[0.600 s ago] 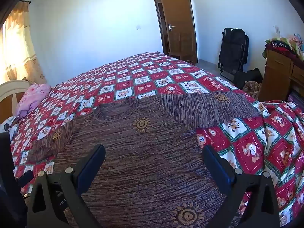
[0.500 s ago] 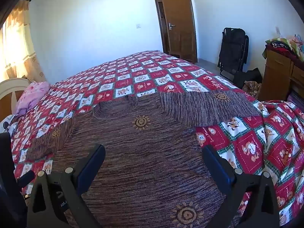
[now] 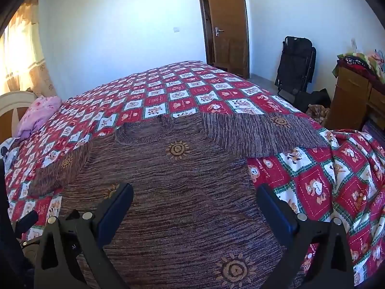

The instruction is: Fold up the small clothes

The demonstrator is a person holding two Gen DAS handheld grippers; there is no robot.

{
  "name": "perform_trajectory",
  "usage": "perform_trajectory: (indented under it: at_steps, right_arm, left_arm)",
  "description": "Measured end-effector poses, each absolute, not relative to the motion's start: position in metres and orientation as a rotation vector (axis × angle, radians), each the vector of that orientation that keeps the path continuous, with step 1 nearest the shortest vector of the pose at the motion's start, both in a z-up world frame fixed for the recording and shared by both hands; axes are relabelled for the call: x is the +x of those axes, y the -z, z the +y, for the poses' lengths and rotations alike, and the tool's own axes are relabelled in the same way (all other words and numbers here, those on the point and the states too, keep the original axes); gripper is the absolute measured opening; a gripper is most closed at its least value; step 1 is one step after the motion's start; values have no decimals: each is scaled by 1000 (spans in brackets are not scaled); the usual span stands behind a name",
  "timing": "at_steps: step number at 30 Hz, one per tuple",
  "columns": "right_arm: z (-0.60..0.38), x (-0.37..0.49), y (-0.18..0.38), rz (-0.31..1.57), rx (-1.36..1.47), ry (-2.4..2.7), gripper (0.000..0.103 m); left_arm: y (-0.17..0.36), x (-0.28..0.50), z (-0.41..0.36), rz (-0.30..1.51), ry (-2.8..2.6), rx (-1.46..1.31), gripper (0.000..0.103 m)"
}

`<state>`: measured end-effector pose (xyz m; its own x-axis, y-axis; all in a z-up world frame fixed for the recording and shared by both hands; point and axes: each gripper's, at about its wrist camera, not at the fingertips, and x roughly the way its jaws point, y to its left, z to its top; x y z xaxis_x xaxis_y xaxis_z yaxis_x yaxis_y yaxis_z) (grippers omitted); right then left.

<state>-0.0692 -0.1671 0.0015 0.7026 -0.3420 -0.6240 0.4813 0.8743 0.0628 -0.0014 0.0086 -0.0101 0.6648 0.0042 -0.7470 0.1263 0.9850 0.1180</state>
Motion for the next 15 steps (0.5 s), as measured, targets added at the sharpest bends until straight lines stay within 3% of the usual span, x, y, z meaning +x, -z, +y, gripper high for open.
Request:
perform_trajectory:
  at_steps: [15]
  right_arm:
    - [-163,-70,2,658,225,455,102]
  left_arm:
    - [10,-4,9,841,71,147,96]
